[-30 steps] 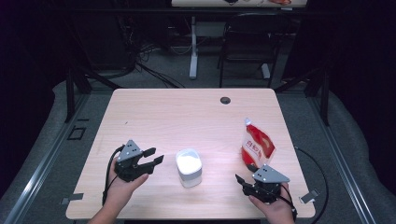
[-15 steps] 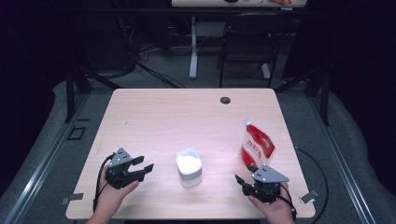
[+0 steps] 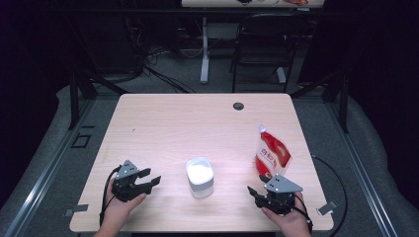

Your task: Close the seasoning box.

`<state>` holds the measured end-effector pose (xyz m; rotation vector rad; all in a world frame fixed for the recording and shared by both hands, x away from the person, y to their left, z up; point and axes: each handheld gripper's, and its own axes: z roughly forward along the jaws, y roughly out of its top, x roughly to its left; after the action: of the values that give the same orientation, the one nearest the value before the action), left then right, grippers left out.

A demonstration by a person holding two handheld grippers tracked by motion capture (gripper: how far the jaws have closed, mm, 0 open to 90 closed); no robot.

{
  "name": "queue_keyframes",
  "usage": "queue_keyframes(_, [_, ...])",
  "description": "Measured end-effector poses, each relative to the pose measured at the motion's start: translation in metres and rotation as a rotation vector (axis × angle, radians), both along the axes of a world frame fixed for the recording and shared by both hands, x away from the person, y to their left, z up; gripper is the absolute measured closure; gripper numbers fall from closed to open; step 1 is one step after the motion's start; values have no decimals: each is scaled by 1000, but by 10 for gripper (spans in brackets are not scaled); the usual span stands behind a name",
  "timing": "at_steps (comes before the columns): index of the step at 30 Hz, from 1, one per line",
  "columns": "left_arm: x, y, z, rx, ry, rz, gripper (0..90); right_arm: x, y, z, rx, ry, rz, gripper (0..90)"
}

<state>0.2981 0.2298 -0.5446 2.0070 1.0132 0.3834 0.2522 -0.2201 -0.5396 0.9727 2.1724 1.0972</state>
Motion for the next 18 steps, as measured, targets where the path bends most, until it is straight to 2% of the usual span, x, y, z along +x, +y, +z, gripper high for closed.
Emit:
queue_keyframes(5, [-1, -1, -4, 3, -9, 0, 469, 1, -1, -1, 4, 15, -3, 438])
queue_keyframes(10, [1, -2, -8, 24, -7, -15, 469, 2, 1, -4, -4, 22, 11, 438])
queue_keyframes(18, [3, -1, -13, 28, 1, -14, 467, 3, 0, -5, -2, 34, 11, 438])
